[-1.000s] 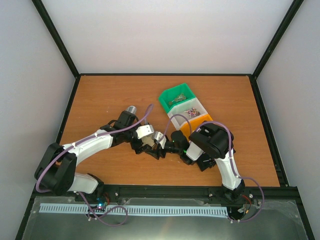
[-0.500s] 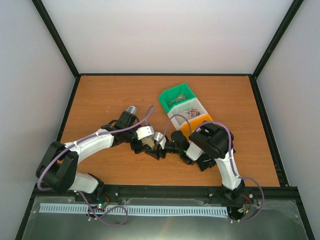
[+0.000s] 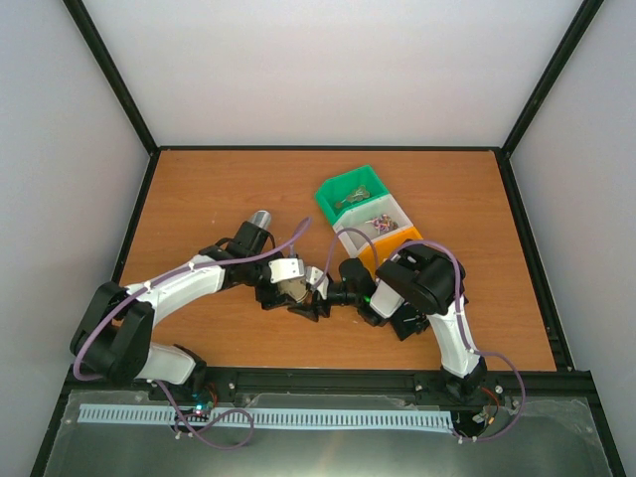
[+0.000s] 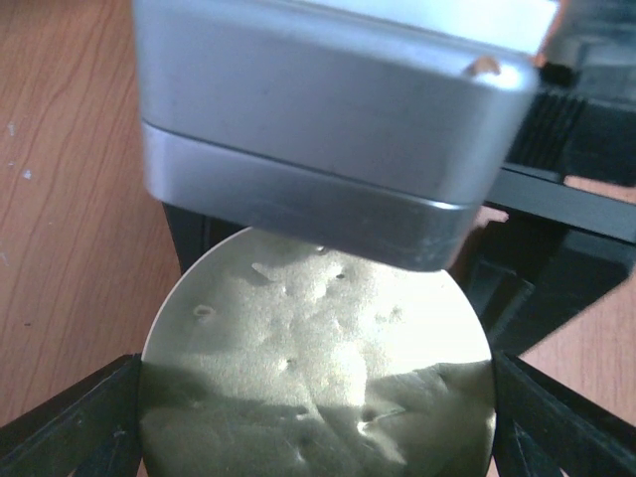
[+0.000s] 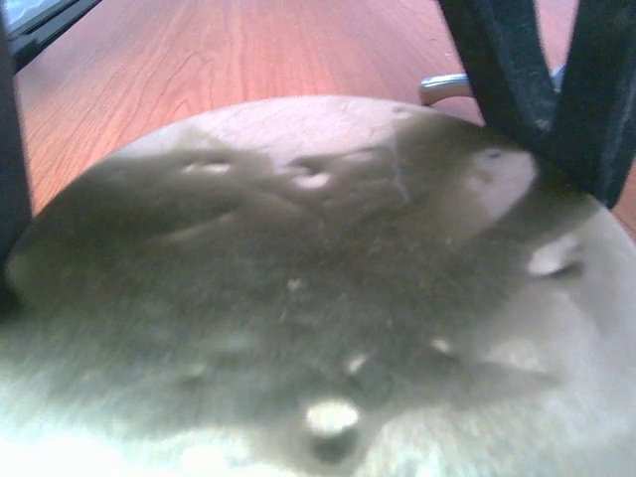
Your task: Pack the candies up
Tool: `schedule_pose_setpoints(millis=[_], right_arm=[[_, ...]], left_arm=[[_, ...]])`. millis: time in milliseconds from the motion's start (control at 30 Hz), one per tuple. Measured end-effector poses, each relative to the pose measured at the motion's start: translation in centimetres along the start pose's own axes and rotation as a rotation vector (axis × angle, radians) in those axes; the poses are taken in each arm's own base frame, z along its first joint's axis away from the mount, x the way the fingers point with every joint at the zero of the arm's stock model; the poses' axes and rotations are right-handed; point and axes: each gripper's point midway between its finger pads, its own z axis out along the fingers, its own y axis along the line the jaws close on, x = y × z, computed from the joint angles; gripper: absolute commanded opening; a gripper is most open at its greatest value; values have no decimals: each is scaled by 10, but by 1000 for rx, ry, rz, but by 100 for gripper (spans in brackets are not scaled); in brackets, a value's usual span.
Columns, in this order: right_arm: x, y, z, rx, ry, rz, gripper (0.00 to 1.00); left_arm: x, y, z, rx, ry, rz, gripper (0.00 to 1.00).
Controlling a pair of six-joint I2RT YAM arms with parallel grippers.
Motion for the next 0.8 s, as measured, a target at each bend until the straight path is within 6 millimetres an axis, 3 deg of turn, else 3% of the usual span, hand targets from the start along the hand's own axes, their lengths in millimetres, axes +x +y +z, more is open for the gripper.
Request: schedule_pose_setpoints(millis=[167, 333, 400, 467, 567, 800], right_arm=[[-1, -8, -1, 76, -4, 36, 98], [-2, -18, -1, 165, -6, 70, 94], [-1, -20, 0, 193, -3, 77, 89], [-1, -22, 0, 213, -2, 83, 76], [-2, -21, 1, 213, -7, 74, 64], [-1, -13, -1, 176, -17, 40, 57]], left_arm=[[-2, 10, 1, -53, -8, -43, 65], [-4, 21, 1, -101, -11, -92, 64], [-4, 23, 1, -111, -9, -102, 64], [-3, 23, 1, -114, -8, -107, 64], [-3, 23, 1, -111, -7, -107, 63], [-2, 14, 1, -42, 3, -58, 60]])
